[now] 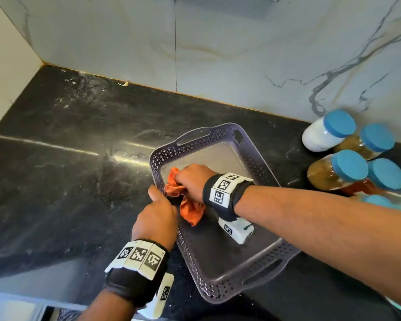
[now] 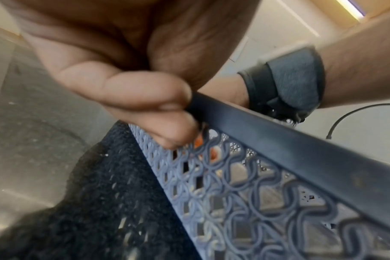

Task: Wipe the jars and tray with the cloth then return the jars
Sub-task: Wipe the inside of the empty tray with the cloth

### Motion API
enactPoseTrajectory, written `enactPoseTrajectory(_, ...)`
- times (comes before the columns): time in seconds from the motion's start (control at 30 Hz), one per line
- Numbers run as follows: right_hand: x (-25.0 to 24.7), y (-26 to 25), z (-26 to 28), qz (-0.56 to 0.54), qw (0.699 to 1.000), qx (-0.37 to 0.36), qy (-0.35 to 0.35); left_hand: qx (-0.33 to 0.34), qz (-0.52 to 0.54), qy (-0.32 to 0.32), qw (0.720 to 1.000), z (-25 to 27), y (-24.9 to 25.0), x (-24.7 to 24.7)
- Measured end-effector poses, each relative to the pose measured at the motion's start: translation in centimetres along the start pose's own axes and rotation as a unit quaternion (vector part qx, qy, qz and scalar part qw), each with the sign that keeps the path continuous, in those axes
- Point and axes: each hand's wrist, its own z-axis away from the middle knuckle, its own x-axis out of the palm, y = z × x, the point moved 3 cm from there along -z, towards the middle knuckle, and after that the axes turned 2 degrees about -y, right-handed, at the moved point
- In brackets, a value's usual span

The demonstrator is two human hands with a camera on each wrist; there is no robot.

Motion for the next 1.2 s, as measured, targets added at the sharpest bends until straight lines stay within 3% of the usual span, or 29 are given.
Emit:
enactPoseTrajectory(0.2, -2.0, 10.9, 2.2, 0.005, 0.973, 0.229, -0.001, -0.014, 0.027, 0.003, 1.000, 0.3, -0.1, -0.3)
enactPoseTrajectory(0.27, -1.9, 9.6, 2.1, -0.006, 0.978, 0.210, 0.005, -0.011, 0.005, 0.003, 1.000, 0.1, 0.0, 0.1)
enactPoseTrajectory(0.4, -0.1, 0.2, 1.2, -0.040, 0.998, 0.054, -0.011, 0.000, -0.060, -0.002, 0.998, -0.2, 0.2, 0.4)
enactPoseTrajectory(0.5, 1.0, -3.4, 2.4, -0.031, 0.999, -0.015, -0.017, -0.010, -0.008, 0.001, 1.000, 0.2, 0.1, 0.0)
enactPoseTrajectory(0.57, 0.9, -0.9, 3.7, -0.046, 0.998, 0.025, -0.029, -0.020, 0.023, 0.005, 1.000, 0.5, 0.1, -0.3)
enactPoseTrajectory(0.73, -1.4, 8.7, 7.7, 0.008, 0.970, 0.234, -0.060, -0.030, 0.060, -0.004, 0.998, 0.9, 0.2, -0.5)
enactPoseTrajectory(0.83, -1.0, 5.8, 7.2, -0.010, 0.978, 0.198, -0.068, -0.030, 0.059, 0.000, 0.998, 1.0, 0.7, -0.6)
enactPoseTrajectory(0.97, 1.8, -2.6, 5.1, -0.049, 0.995, 0.060, -0.069, -0.028, 0.046, 0.001, 0.999, 1.1, 1.1, -0.9)
enactPoseTrajectory(1.03, 2.0, -4.0, 5.4, -0.043, 0.997, 0.022, -0.059, -0.026, 0.037, -0.001, 0.999, 1.1, 1.0, -0.9)
enactPoseTrajectory(1.13, 0.9, 0.0, 6.9, -0.040, 0.993, 0.067, -0.092, -0.020, 0.027, -0.001, 0.999, 1.1, 0.7, -0.9)
enactPoseTrajectory(1.2, -0.2, 4.7, 8.3, -0.016, 0.984, 0.149, -0.094, -0.022, 0.027, -0.005, 0.999, 1.0, 0.5, -0.8)
